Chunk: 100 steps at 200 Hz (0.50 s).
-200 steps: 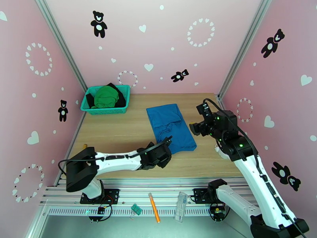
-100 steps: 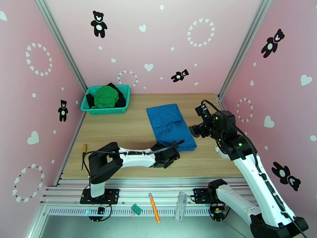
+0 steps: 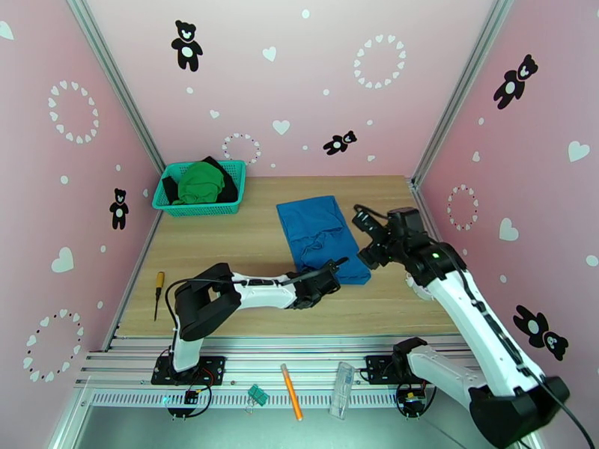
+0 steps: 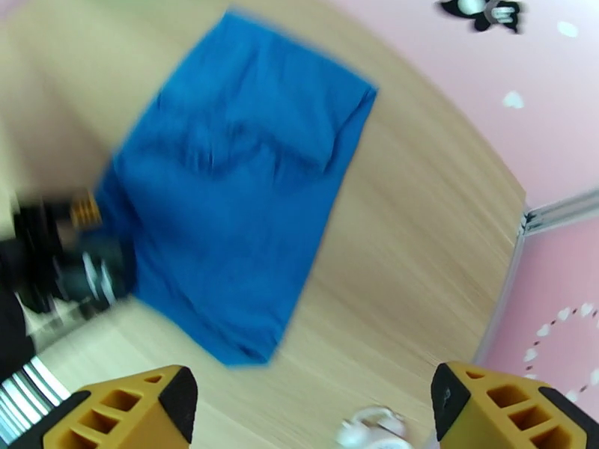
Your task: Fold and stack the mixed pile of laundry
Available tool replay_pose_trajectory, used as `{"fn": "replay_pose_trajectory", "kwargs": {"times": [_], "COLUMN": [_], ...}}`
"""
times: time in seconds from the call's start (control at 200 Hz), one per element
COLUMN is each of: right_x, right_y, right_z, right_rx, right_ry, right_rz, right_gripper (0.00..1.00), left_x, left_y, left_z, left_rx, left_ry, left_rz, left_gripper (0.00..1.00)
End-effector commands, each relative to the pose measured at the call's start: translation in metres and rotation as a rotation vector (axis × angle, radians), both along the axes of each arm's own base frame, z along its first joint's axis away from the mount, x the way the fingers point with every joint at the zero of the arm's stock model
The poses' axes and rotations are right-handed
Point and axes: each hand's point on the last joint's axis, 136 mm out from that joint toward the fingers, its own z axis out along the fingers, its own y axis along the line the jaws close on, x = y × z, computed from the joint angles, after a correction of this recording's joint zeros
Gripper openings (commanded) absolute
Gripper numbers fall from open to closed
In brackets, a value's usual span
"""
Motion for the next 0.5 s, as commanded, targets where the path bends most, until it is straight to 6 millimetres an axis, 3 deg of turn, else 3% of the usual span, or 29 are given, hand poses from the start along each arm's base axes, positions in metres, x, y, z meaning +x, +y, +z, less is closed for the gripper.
{"fn": "replay_pose_trajectory", "kwargs": {"times": [0.0, 0.065, 0.24, 0.36, 0.496], "right_x": [-0.019, -0.03, -0.05, -0.052, -0.038], "right_y": [-0.007, 0.001, 0.029, 0.036, 0.033], "right_z": [-0.039, -0.062, -0.115, -0.15, -0.181], "right_rx": [-0.21, -0.256, -0.306, -0.362, -0.441], "right_ry": [0.124, 0.184, 0.306, 0.403, 0.457], "right_rz": [0.171, 0.286, 0.513, 0.573, 0.574], "right_gripper": [0.87, 0.86, 0.85, 0.82, 0.77], "left_x": [-0.004, -0.006, -0.009, -0.01, -0.013], "left_y": [0.063, 0.071, 0.088, 0.093, 0.09], "left_z": [-0.028, -0.028, -0.023, -0.02, -0.019], "left_rx": [0.171, 0.173, 0.164, 0.158, 0.114], "left_ry": [0.044, 0.037, 0.027, 0.032, 0.046], "left_rz": [0.092, 0.118, 0.193, 0.239, 0.264], "left_gripper": [0.33, 0.21, 0.04, 0.01, 0.0]}}
